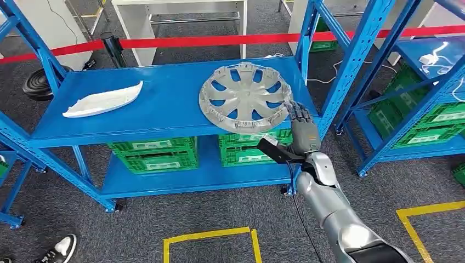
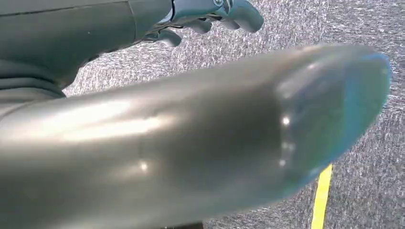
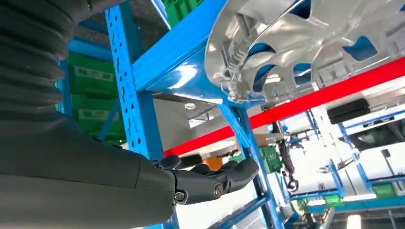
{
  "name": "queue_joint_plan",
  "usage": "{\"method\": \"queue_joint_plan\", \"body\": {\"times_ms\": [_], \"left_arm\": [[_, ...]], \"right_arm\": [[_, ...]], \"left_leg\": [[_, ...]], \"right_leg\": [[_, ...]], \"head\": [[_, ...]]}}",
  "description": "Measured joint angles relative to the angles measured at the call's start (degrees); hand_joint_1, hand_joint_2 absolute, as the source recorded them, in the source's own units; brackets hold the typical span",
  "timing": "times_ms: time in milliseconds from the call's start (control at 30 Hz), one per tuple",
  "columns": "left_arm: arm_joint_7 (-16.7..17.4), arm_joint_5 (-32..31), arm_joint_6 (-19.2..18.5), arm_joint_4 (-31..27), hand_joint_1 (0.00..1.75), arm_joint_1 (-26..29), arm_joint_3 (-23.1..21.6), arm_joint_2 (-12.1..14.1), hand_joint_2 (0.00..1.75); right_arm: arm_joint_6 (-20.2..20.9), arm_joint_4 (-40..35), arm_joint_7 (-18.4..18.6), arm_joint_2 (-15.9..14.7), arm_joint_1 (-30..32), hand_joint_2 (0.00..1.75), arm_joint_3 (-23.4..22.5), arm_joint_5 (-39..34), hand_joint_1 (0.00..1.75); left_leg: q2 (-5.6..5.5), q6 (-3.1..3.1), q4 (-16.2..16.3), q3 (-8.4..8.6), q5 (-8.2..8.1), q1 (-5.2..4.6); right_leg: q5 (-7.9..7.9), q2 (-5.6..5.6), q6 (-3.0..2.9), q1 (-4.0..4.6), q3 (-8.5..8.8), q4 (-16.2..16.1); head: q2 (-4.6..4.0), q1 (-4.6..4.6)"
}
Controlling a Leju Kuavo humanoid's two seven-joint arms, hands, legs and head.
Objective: Take the parts from the cabinet and place them on the table.
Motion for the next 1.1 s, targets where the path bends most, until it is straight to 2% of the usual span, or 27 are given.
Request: {"method": "queue_joint_plan", "body": {"times_ms": [400,433,467,500,533,567,633,667,700,733,767,800,833,867,900,967,1000,1033,1067,1100], "left_arm": [[-1.0,0.3,0.2,0.0,0.0,0.0,0.2,-0.1,0.0],[-0.9,0.4,0.2,0.0,0.0,-0.1,0.4,0.0,0.0],[-0.9,0.4,0.4,0.0,0.0,-0.1,0.5,0.0,0.0],[-0.8,0.4,0.5,0.0,0.0,0.0,0.5,-0.2,0.0],[-0.7,0.4,0.6,0.0,0.0,0.0,0.6,-0.4,0.0],[-0.7,0.3,0.6,0.0,0.0,-0.1,0.6,-0.4,0.0],[-0.7,0.2,0.6,0.0,0.0,-0.2,0.6,-0.4,0.0],[-0.7,0.2,0.6,0.0,0.0,-0.2,0.6,-0.4,0.0],[-0.7,0.2,0.6,0.0,0.0,-0.1,0.6,-0.4,0.0],[-0.7,0.2,0.6,0.0,0.0,-0.1,0.6,-0.4,0.0],[-0.7,0.2,0.6,0.0,0.0,-0.1,0.6,-0.4,0.0],[-0.8,0.2,0.5,0.0,0.0,-0.1,0.6,-0.5,0.0],[-0.9,0.2,0.5,0.0,0.0,-0.2,0.6,-0.4,0.0],[-0.9,0.2,0.5,-0.1,0.0,-0.1,0.6,-0.1,0.0],[-1.0,0.2,0.5,-0.1,0.0,-0.1,0.7,-0.4,0.0],[-1.0,0.2,0.5,0.0,0.0,0.0,0.7,-0.4,0.0],[-1.0,0.2,0.5,0.0,0.0,0.0,0.7,-0.4,0.0],[-1.0,0.2,0.5,0.0,0.0,0.0,0.7,-0.5,0.0],[-1.0,0.2,0.5,0.0,0.0,0.1,0.7,-0.5,0.0],[-0.9,0.2,0.5,0.0,0.0,0.1,0.7,-0.5,0.0]], "right_arm": [[0.9,0.0,-1.6,0.2,0.0,0.0,0.0,-0.3,0.0],[0.9,0.0,-1.6,0.4,-0.1,0.0,0.0,-0.3,0.0],[0.9,-0.1,-1.4,0.5,-0.2,0.0,0.0,-0.2,0.0],[0.8,-0.2,-1.3,0.5,-0.2,0.0,0.0,-0.2,0.0],[0.8,-0.2,-1.3,0.4,-0.1,0.0,0.0,-0.2,0.0],[0.8,-0.1,-1.2,0.5,-0.4,0.0,0.0,-0.1,0.0],[0.8,0.0,-0.9,0.5,-0.5,0.0,0.0,-0.1,0.0],[0.8,0.1,-0.9,0.4,-0.3,0.0,0.0,-0.1,0.0],[0.8,0.1,-0.9,0.4,-0.1,0.0,0.0,-0.1,0.0],[0.8,0.2,-0.9,0.4,0.0,0.0,0.0,-0.1,0.0],[0.8,0.2,-0.8,0.4,-0.1,0.0,0.0,-0.1,0.0],[0.7,0.2,-0.8,0.4,-0.1,0.0,0.0,-0.1,0.0],[0.7,0.2,-0.7,0.4,-0.2,0.0,0.0,-0.1,0.0],[0.7,0.3,-0.8,0.6,-0.1,0.0,0.0,0.0,0.0],[0.7,0.2,-0.7,0.5,-0.1,0.0,0.0,0.0,0.0],[0.6,0.2,-0.7,0.5,-0.1,0.0,0.0,-0.1,0.0],[0.6,0.2,-0.7,0.5,-0.2,0.0,0.0,0.0,0.0],[0.6,0.2,-0.7,0.5,-0.3,0.0,0.0,0.0,0.0],[0.6,0.2,-0.7,0.5,-0.3,0.0,0.0,-0.1,0.0],[0.6,0.2,-0.7,0.5,-0.2,0.0,0.0,-0.1,0.0]], "left_leg": [[-0.01,0.05,0.0,-0.07,-0.02,-0.03],[-0.06,0.63,0.4,-0.23,-0.35,-0.26],[0.0,1.36,-0.4,0.22,-0.28,-0.37],[0.02,2.07,-2.7,1.72,0.67,-0.02],[0.1,2.09,-4.3,2.62,1.35,0.29],[0.22,2.52,-5.2,3.01,1.91,0.53],[0.31,2.28,-5.2,2.77,2.27,0.69],[0.29,2.19,-4.9,2.43,2.22,0.8],[0.27,1.88,-4.4,1.99,2.18,1.06],[0.26,1.4,-3.8,1.39,2.08,1.44],[0.27,0.89,-2.8,0.66,1.92,1.86],[0.27,0.27,-1.6,-0.22,1.64,2.34],[0.27,-0.67,0.2,-1.11,1.2,2.4],[0.2,-1.48,1.2,-1.57,0.66,2.11],[0.17,-1.9,1.5,-1.6,-0.14,2.08],[0.3,-2.64,1.0,-1.14,0.0,2.35],[0.36,-3.06,0.7,-1.34,0.47,2.54],[0.33,-3.09,1.5,-1.73,-0.45,2.63],[0.33,-2.89,3.9,-2.76,-3.01,2.57],[0.3,-2.79,8.3,-4.35,-6.16,2.39]], "right_leg": [[0.04,-0.01,0.06,-0.01,0.0,0.0],[0.24,-0.14,0.74,-0.41,0.38,-0.5],[0.47,-0.14,1.06,-0.47,0.74,-1.2],[0.66,0.02,1.32,0.08,1.27,-2.0],[0.05,0.0,1.36,-0.08,1.18,-1.0],[-2.03,0.04,1.47,-0.13,0.18,1.4],[-6.4,0.04,2.24,-0.66,-3.58,9.6],[-7.93,0.04,2.7,-1.08,-5.51,13.5],[-7.78,0.01,3.13,-1.47,-6.19,14.5],[-6.32,-0.01,3.65,-1.92,-5.39,12.6],[-4.26,-0.07,4.26,-2.41,-3.46,8.7],[-2.22,-0.17,4.92,-2.95,-0.71,3.7],[-1.77,-0.79,5.53,-3.3,0.77,0.6],[-2.21,-0.55,5.26,-2.82,-0.39,1.9],[-2.27,-0.42,3.4,-2.71,-0.66,3.0],[-2.34,-0.35,2.35,-2.56,-0.95,3.3],[-1.61,-0.35,1.59,-2.58,-1.15,3.2],[-1.17,-0.4,1.0,-2.68,-0.99,3.1],[-0.95,-0.37,0.67,-2.63,-1.19,3.0],[-0.65,-0.37,0.41,-2.54,-1.37,3.0]], "head": [[0.0,0.0],[0.0,0.0],[0.0,-0.09],[0.0,-0.15],[0.0,-0.04],[0.0,0.2],[0.0,0.22],[0.0,0.2],[0.0,0.2],[0.0,0.22],[0.0,0.2],[0.0,0.24],[0.0,0.24],[0.0,0.89],[0.0,0.48],[0.0,0.33],[0.0,0.27],[0.0,0.17],[0.0,0.04],[0.0,-0.09]]}}
